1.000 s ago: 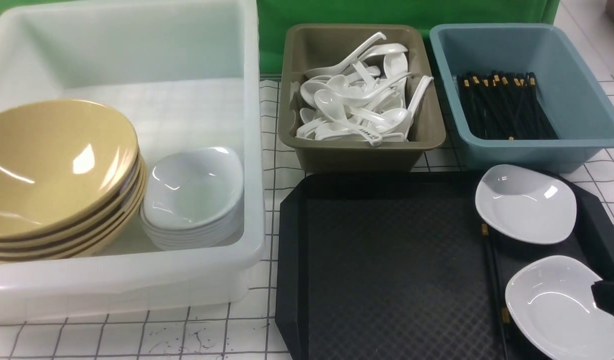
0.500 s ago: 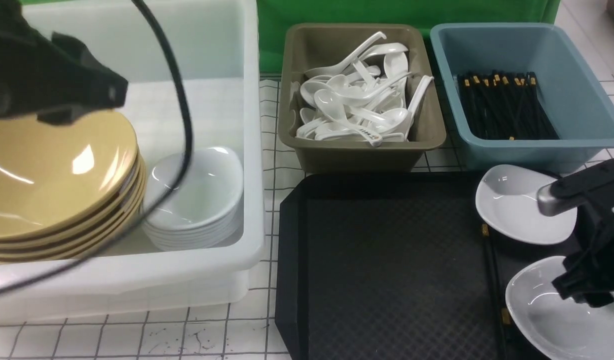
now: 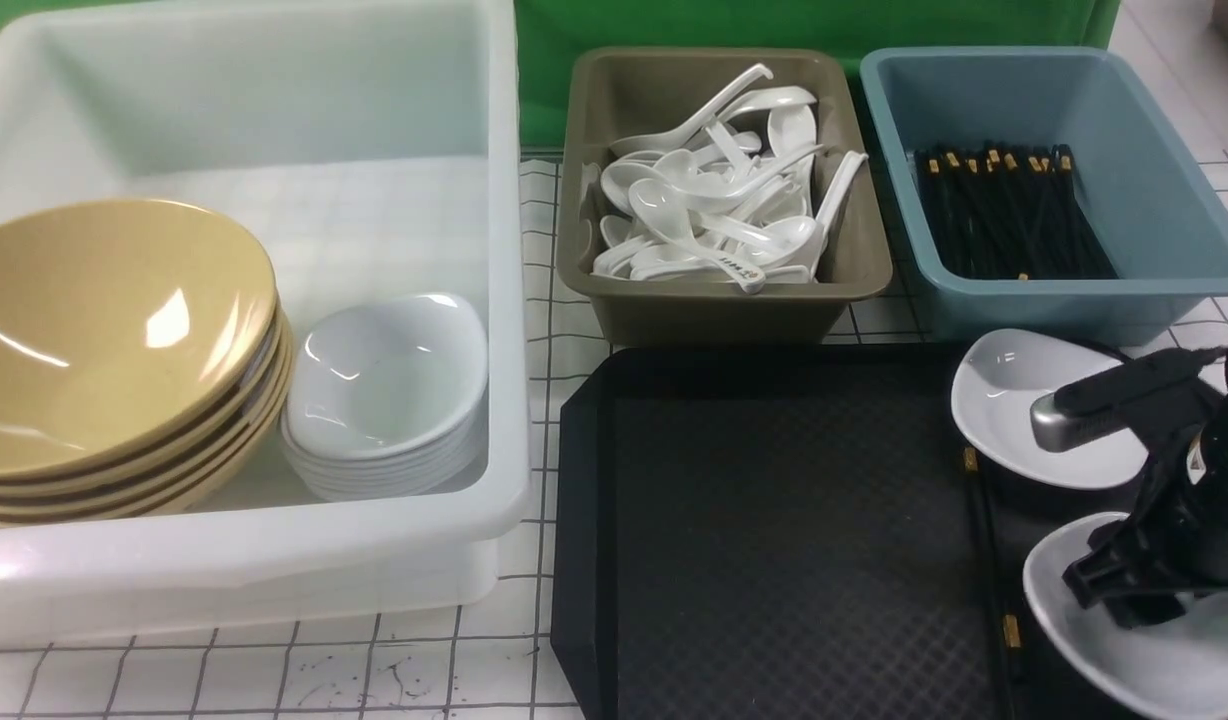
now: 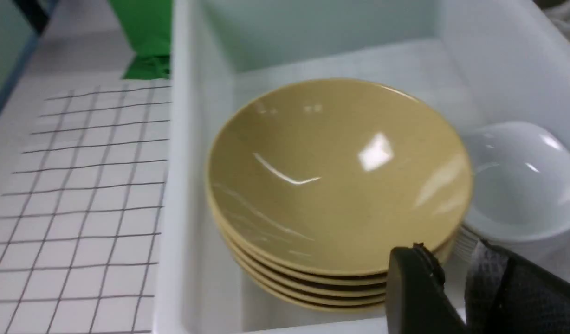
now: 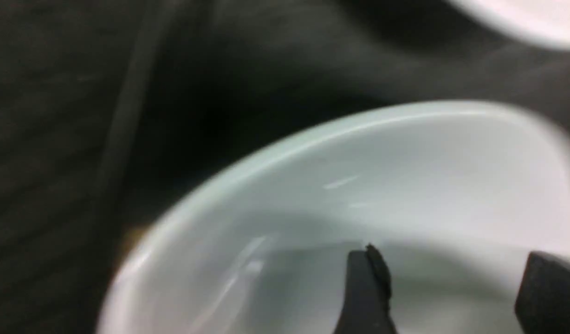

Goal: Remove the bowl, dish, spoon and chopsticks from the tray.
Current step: Use the right arm to grab the plate

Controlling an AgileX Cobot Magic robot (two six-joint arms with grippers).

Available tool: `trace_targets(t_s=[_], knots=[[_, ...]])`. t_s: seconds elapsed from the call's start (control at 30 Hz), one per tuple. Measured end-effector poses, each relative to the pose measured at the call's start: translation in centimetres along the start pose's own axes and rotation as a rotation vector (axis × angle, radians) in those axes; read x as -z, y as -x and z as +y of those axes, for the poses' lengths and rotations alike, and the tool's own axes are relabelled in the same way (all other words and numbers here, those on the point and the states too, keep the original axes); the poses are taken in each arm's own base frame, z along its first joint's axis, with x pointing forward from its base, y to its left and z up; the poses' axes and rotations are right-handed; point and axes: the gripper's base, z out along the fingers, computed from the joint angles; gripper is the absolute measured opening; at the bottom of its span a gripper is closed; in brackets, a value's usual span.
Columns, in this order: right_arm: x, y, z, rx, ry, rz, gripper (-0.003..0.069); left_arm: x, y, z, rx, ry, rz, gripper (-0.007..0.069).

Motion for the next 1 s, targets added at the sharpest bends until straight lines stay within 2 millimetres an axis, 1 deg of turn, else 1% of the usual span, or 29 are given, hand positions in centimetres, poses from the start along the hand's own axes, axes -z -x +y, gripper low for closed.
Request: trace_targets(t_s=[0.07,0.1,0.13,0.17,0.2,0.3,0.37,0.43,0.53,0.6,0.63,0.77,0.8,0.87,0.93,1.0], knots=[[-0.1,-0.1,0.9,0.0,0.098,0.008,0.0464,0.1,-2.0,0.8,0.076,0.047,-0.067,0.0122],[0.0,0.0,1.3,-0.007,0.139,0.005,0.0463,-0.2,-2.9,0.8,0.11,0.059,-0.089,0.0122],[0.0,0.0,1.5,0.002,0.159,0.001,0.0463,-0.2,-3.5,1.0,0.129,0.07,-0.114,0.0122],[0.2,0.2,1.7,0.006,0.187,-0.006,0.0463,-0.8,-4.7,1.0,0.164,0.076,-0.131,0.0122],[0.3,0.3,1.8,0.009,0.195,-0.008,0.0463,-0.9,-5.2,1.0,0.179,0.078,-0.135,0.0122],[1.6,0.8,1.7,0.055,0.189,-0.013,0.0463,-2.3,-7.1,0.2,0.202,0.055,-0.099,0.0122],[2.7,1.1,1.3,0.093,0.151,-0.029,0.0463,-3.1,-8.0,-0.4,0.194,0.025,-0.063,0.0122],[3.4,1.3,0.8,0.11,0.106,-0.045,0.0463,-3.6,-8.7,-1.0,0.171,-0.007,-0.039,0.0122],[3.6,1.7,0.0,0.118,0.014,-0.057,0.0463,-4.2,-9.3,-1.9,0.09,-0.079,-0.047,0.0118],[3.3,1.9,-0.2,0.122,-0.005,-0.05,0.0463,-4.2,-9.2,-2.3,0.057,-0.118,-0.063,0.0098],[2.8,2.1,-0.3,0.127,-0.019,-0.043,0.0463,-4.1,-9.0,-2.6,0.022,-0.153,-0.084,0.0067],[0.9,2.5,-0.6,0.118,-0.02,0.001,0.0463,-4.0,-8.9,-3.2,-0.014,-0.219,-0.102,0.0001],[0.8,2.5,-0.7,0.116,-0.02,0.004,0.0463,-4.0,-8.8,-3.2,-0.018,-0.221,-0.103,-0.0001],[-0.2,2.5,-1.3,0.085,-0.012,0.05,0.0461,-4.0,-8.9,-3.3,-0.023,-0.235,-0.103,-0.0008],[-0.5,2.3,-1.5,0.055,0.013,0.073,0.0449,-3.9,-8.8,-3.3,-0.029,-0.236,-0.106,-0.001],[-0.5,2.3,-1.4,0.034,0.045,0.082,0.0422,-4.0,-8.9,-3.3,-0.03,-0.235,-0.106,-0.0012]])
